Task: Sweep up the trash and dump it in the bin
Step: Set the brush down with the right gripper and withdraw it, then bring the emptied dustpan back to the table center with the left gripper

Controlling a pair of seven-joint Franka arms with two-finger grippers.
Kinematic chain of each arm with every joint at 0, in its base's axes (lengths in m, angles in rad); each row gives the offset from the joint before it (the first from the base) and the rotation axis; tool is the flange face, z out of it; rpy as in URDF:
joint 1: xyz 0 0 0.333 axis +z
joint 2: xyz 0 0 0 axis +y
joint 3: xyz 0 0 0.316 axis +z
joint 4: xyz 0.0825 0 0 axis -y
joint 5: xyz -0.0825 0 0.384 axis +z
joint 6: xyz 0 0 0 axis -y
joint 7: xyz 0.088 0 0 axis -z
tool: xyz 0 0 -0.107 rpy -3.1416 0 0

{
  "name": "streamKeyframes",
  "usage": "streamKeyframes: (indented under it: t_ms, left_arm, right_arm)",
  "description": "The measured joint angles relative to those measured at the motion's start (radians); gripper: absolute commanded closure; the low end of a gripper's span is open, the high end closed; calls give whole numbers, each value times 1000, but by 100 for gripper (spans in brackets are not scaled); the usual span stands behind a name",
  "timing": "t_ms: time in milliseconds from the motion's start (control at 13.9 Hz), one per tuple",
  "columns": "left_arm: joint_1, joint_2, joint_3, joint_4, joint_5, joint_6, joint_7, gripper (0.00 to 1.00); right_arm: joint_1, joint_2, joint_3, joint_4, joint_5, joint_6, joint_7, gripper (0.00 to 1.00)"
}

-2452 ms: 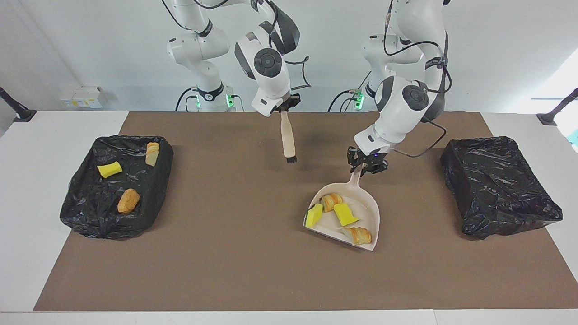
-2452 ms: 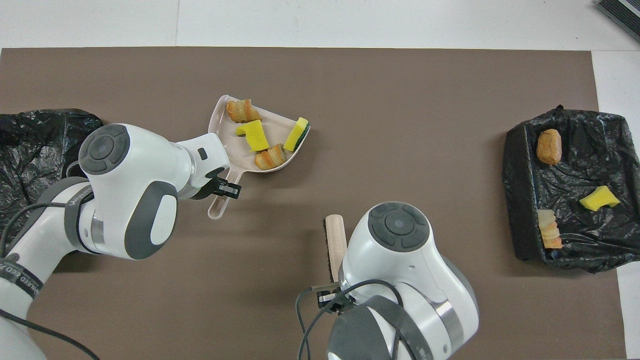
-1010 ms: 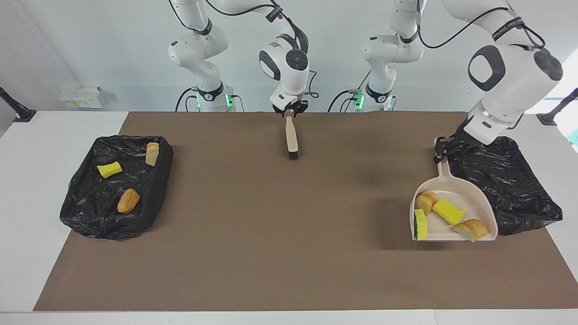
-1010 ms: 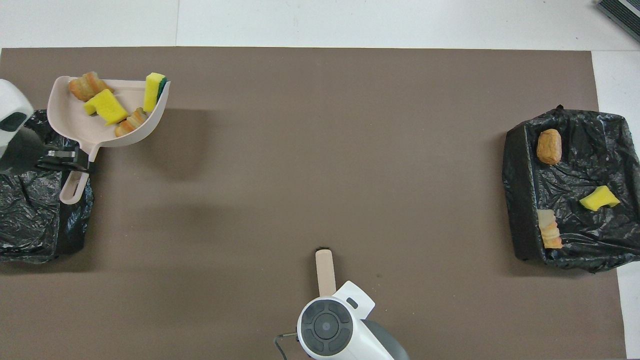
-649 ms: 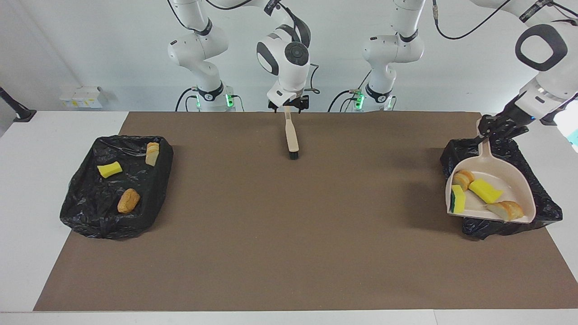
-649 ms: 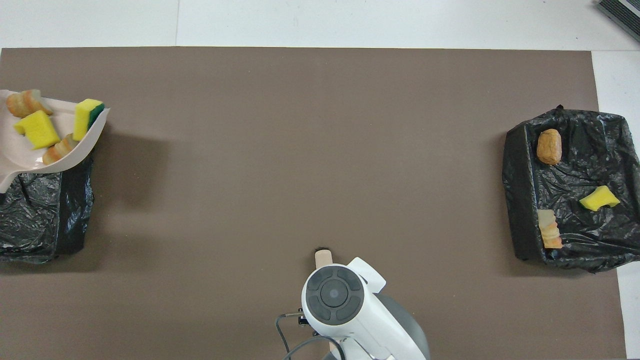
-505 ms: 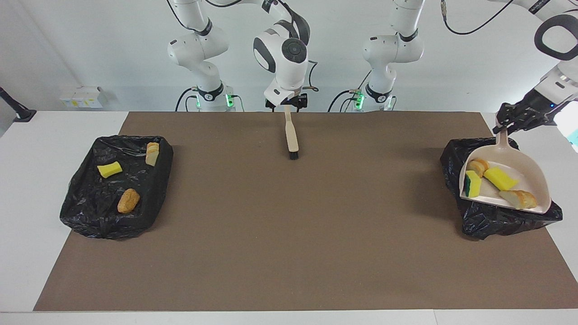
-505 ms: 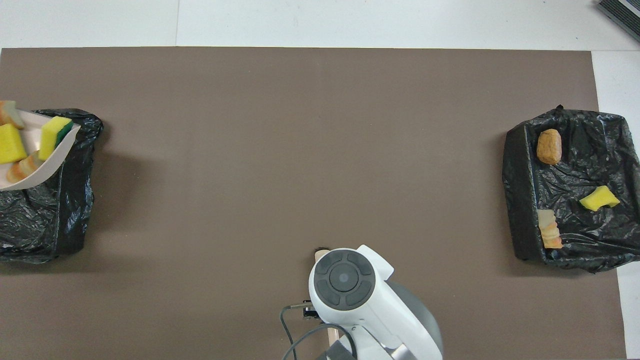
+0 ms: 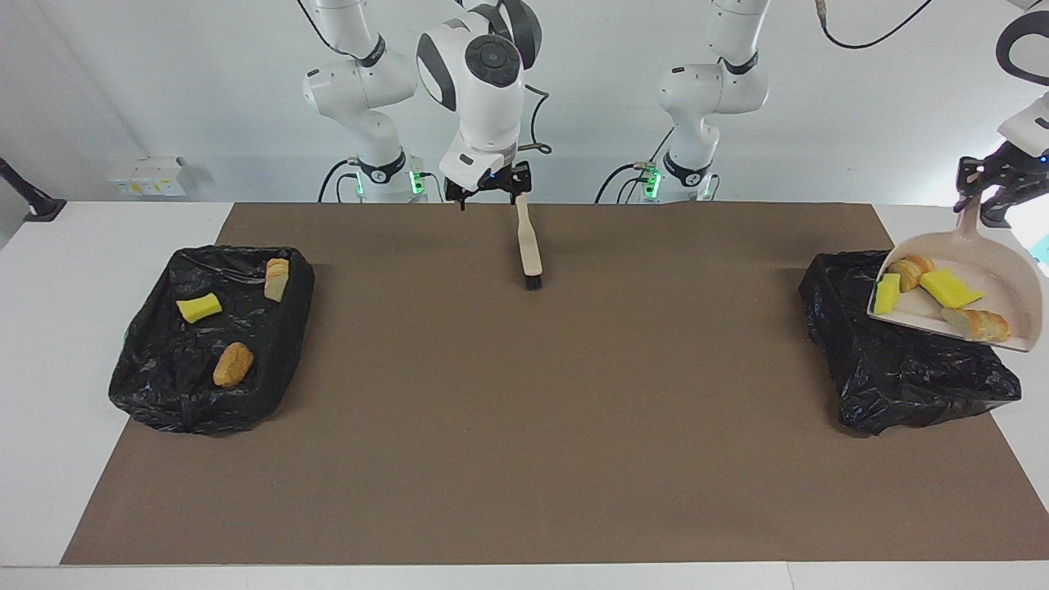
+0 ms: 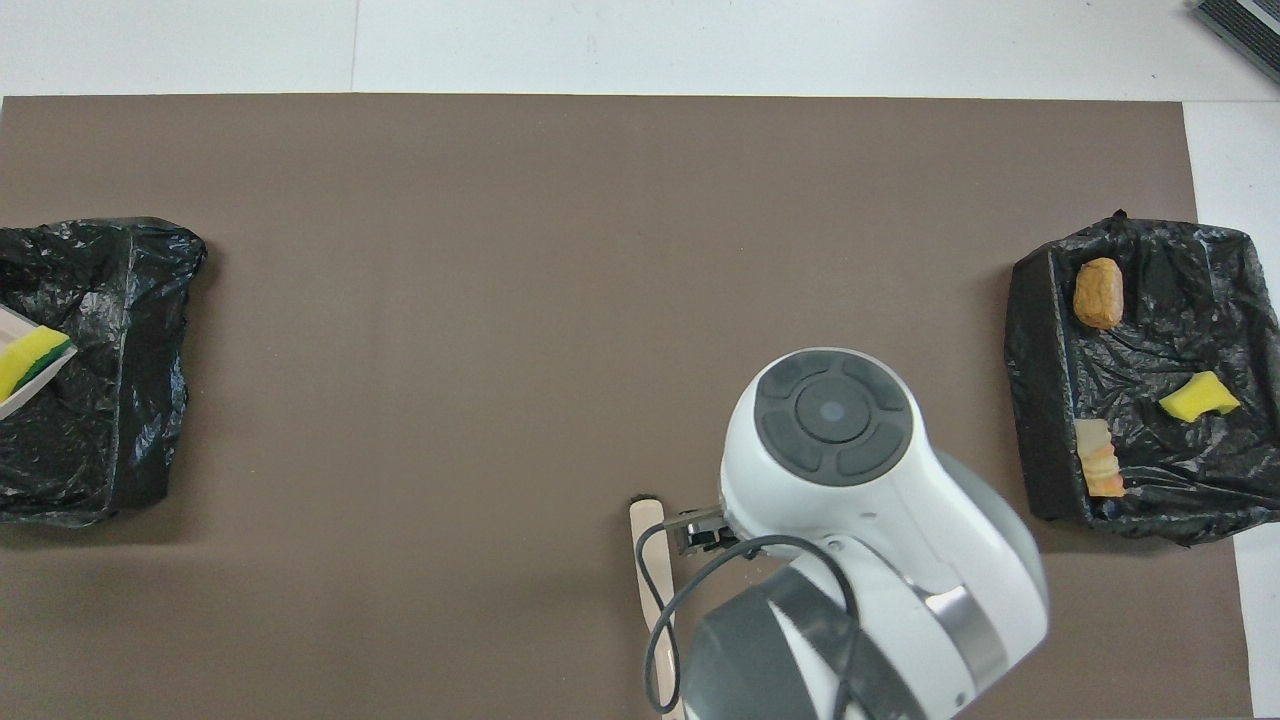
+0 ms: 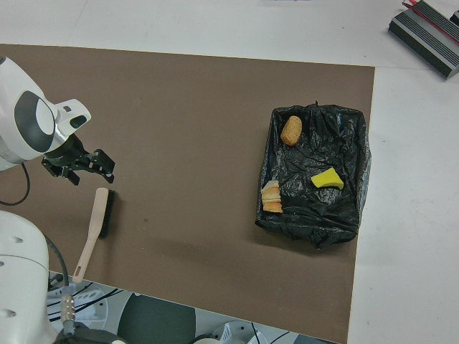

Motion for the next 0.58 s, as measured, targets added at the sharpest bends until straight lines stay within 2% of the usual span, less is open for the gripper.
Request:
streamKeyframes:
  t_ms: [216, 577]
  left_arm:
    - [17, 45, 13, 0, 55, 88, 141, 100]
    - [-43, 64, -4, 3, 293, 72, 164, 100]
  right_arm:
    - [-108, 12, -3, 70, -54, -9, -162, 0]
    - [-266, 16, -7, 133, -117, -13, -385, 0]
